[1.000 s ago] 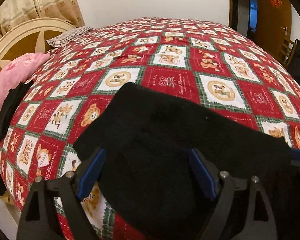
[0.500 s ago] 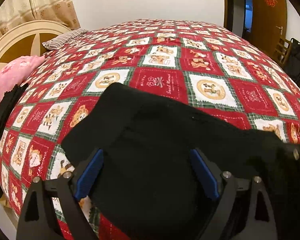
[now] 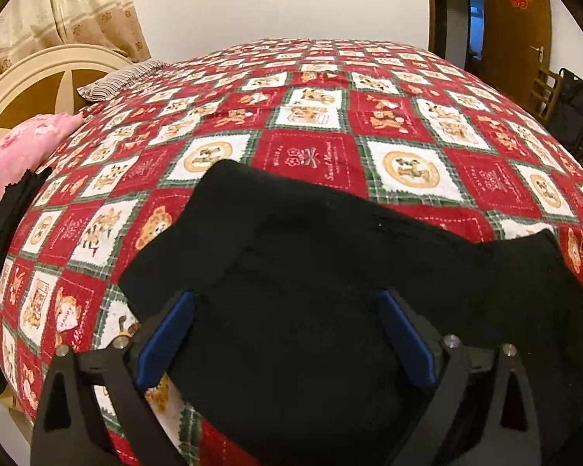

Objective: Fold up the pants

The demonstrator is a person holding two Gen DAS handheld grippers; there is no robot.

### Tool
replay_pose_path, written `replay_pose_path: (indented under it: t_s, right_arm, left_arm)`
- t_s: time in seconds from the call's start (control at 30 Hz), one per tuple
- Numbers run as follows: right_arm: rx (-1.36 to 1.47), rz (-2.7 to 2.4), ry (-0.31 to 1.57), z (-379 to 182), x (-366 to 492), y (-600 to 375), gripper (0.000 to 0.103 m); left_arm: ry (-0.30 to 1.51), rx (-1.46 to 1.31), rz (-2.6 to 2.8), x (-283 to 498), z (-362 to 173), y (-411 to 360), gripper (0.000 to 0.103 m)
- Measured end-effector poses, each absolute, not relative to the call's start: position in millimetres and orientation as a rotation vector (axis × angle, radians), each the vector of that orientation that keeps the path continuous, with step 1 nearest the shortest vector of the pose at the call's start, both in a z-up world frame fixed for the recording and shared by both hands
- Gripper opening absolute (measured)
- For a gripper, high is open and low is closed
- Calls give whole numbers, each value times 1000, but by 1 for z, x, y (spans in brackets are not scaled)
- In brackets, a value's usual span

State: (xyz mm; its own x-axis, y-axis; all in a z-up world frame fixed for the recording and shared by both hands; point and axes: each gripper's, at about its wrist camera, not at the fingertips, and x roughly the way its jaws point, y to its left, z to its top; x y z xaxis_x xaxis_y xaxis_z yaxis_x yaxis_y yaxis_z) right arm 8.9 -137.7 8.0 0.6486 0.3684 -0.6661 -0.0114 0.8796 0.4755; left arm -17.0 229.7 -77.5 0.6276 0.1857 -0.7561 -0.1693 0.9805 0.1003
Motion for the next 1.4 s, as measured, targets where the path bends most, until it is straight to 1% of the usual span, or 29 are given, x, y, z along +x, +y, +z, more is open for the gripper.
replay_pose_path:
  t_s: [0.03,0.07,0.1,0.2,0.27,0.37,0.5,0.67,0.7,0.77,0.83,0.9,0.97,1.07,1.17,1.23,1.3,1.4]
  right_arm:
    - [419,128,819,18,-2,-161,55]
    - [383,24,818,23,-10,-186,60]
    - [364,-61,824,27,-15,-208,62]
    - [393,-218,872,26,-24,-275,63]
    - [364,-285,964,17,-16,-302,62]
    - [364,-346,1016,2,-7,-330,62]
    - [340,-393,1118,-21,9,-329,62]
    - [302,-412,1126,-24,16,-327,63]
    - [304,-401,1131,-23,16,-328,62]
    - [283,-414,1142,-23,14,-331,42]
    - [353,-370,1125,-21,7,-342,7]
    - [445,-329,1107,-25,0,-350,4]
    - [506,-281,1046,-21,-12,-356,2]
    - [555,-193,885,6,-48,-358,2]
    - [610,-143,737,31,-104,-360,2]
    - [661,-131,669,38,-138,-366,2]
    - [726,-126,595,38,-179,-373,2]
    - [778,-161,546,25,-226,-378,2]
  left_arm:
    - [873,17,206,-16,-77,230,99]
    - [876,13,207,-15,-77,230,100]
    - [880,11,208,-15,-77,231,100]
    - [888,8,214,-14,-77,230,100]
    - [888,6,220,-14,-77,230,101]
    - [896,6,230,-14,-77,229,101]
    - [910,3,234,-12,-76,230,101]
    - [913,3,237,-12,-76,230,101]
    - [913,2,237,-12,-76,230,102]
    - [913,2,236,-12,-77,230,102]
    - [912,2,237,-12,-77,230,102]
    - [913,2,235,-12,-77,230,102]
    - [914,1,234,-12,-77,230,102]
    - [914,1,234,-12,-77,230,102]
    - [913,1,237,-12,-77,231,102]
    - [912,-1,240,-12,-77,231,102]
    - [910,-2,240,-12,-78,231,102]
    - [912,-1,241,-12,-77,231,102]
